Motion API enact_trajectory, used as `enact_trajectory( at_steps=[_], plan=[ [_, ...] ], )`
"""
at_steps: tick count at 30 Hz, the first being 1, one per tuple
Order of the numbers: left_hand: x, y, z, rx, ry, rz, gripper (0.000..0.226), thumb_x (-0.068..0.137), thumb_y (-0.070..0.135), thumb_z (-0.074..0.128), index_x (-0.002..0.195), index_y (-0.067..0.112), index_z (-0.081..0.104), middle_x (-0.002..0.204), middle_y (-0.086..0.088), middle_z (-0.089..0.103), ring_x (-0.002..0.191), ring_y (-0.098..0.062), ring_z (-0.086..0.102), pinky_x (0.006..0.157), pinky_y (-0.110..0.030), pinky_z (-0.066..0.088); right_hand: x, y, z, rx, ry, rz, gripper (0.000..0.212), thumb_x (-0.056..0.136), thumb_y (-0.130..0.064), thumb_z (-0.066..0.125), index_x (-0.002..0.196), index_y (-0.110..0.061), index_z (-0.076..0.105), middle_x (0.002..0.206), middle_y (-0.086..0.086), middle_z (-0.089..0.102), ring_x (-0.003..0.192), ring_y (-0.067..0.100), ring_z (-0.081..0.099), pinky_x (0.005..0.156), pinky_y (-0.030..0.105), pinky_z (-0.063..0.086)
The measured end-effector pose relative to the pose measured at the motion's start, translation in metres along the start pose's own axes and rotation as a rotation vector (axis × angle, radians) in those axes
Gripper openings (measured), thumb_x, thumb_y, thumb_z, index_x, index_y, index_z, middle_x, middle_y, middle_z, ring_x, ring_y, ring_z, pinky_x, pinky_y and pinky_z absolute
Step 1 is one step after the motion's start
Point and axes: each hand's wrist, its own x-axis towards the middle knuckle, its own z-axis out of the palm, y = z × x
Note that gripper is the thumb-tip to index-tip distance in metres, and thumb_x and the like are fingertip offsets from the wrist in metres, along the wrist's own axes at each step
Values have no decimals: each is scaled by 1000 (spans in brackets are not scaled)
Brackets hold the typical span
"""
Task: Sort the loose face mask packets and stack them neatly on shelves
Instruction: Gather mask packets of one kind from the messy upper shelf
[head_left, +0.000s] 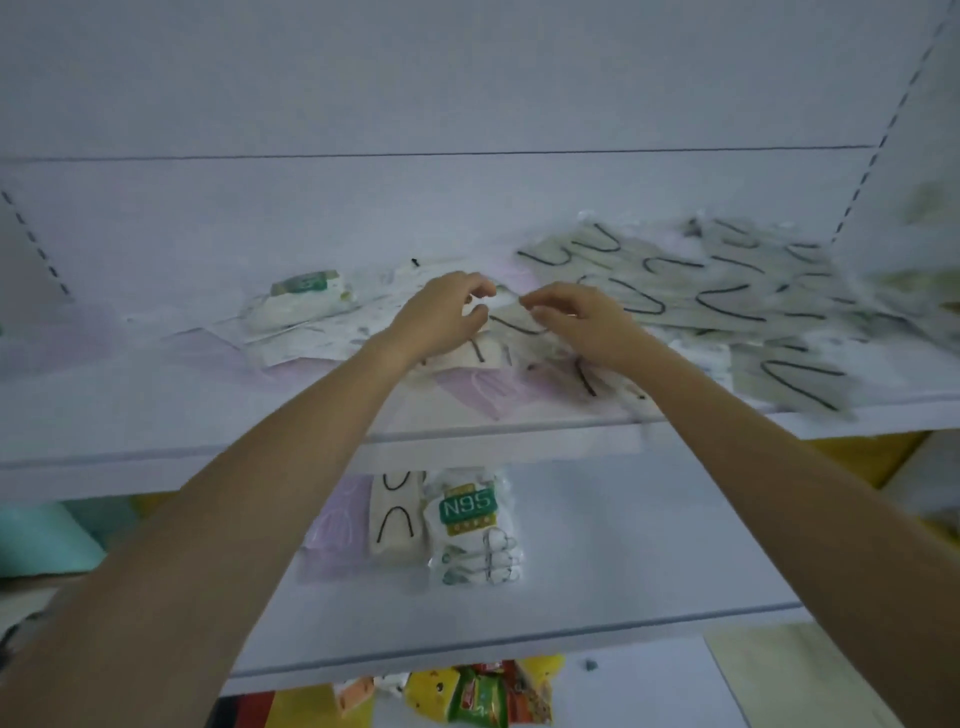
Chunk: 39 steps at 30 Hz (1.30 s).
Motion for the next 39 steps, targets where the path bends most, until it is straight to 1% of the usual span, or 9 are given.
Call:
enact_trajectory(
  at_steps=[4, 8, 12, 16, 22, 25, 30, 35, 39],
  plan=[
    [29, 31, 20, -88, 39, 27, 28, 93, 13, 52, 120, 9, 60, 118, -6, 63, 102, -17, 59, 82, -18, 40, 11, 48, -62, -350, 91, 110, 38, 92, -22, 54, 129, -15, 53, 135, 6, 52, 126, 22, 46, 99, 27, 33],
    [52, 71, 46, -159, -7, -6, 28, 94, 19, 51, 121, 14, 58, 102, -8, 67, 83, -17, 61, 74, -25, 48, 7, 93, -101, -676, -140, 284, 68, 84, -48, 61, 142, -22, 37, 150, 6, 33, 138, 28, 26, 114, 39, 19],
    [64, 100, 68, -168, -29, -96, 34, 94, 34, 53, 123, 16, 53, 86, -4, 70, 74, -14, 63, 78, -35, 54, 3, 107, -104, -528, -14, 201, 35, 90, -40, 55, 120, -24, 62, 123, 6, 61, 104, 23, 56, 88, 31, 43],
    [65, 112, 73, -219, 149, -190, 47, 90, 53, 50, 127, 23, 46, 73, 6, 66, 49, 0, 59, 63, -24, 48, 10, 99, -102, -283, 196, 143, 25, 95, -28, 48, 104, -13, 67, 104, 7, 67, 81, 15, 53, 68, 22, 34],
    [59, 118, 81, -172, 125, -244, 40, 91, 34, 57, 128, 19, 52, 100, -5, 64, 88, -16, 61, 74, -23, 40, 16, 93, -92, -525, -139, 166, 56, 85, -43, 60, 134, -19, 45, 135, 9, 48, 125, 30, 42, 101, 37, 34],
    [56, 117, 87, -189, 154, -269, 28, 93, 28, 53, 117, 15, 55, 86, -8, 68, 81, -20, 64, 69, -29, 46, 12, 100, -96, -601, -120, 159, 43, 84, -37, 60, 123, -21, 54, 126, 7, 50, 118, 29, 44, 96, 38, 39],
    [61, 126, 89, -344, 147, -228, 42, 94, 44, 50, 132, 27, 45, 71, 8, 67, 60, 2, 61, 67, -19, 48, 13, 96, -99, -245, 181, 160, 11, 90, -22, 52, 89, -17, 62, 84, -1, 59, 75, 15, 55, 60, 24, 39],
    [71, 130, 89, -544, 308, -298, 51, 94, 30, 53, 142, 27, 35, 99, 7, 57, 99, -16, 59, 86, -27, 46, 23, 76, -93, 545, 29, 160, 13, 95, -7, 49, 95, -11, 61, 100, 8, 66, 85, 14, 67, 65, 17, 53],
    [60, 116, 99, -624, 482, -430, 66, 91, -2, 43, 148, 25, 24, 125, -12, 52, 111, -27, 54, 97, -31, 42, 35, 89, -96, -86, 146, 124, 36, 93, -21, 51, 128, -13, 49, 134, 8, 49, 119, 21, 49, 97, 31, 40]
  ],
)
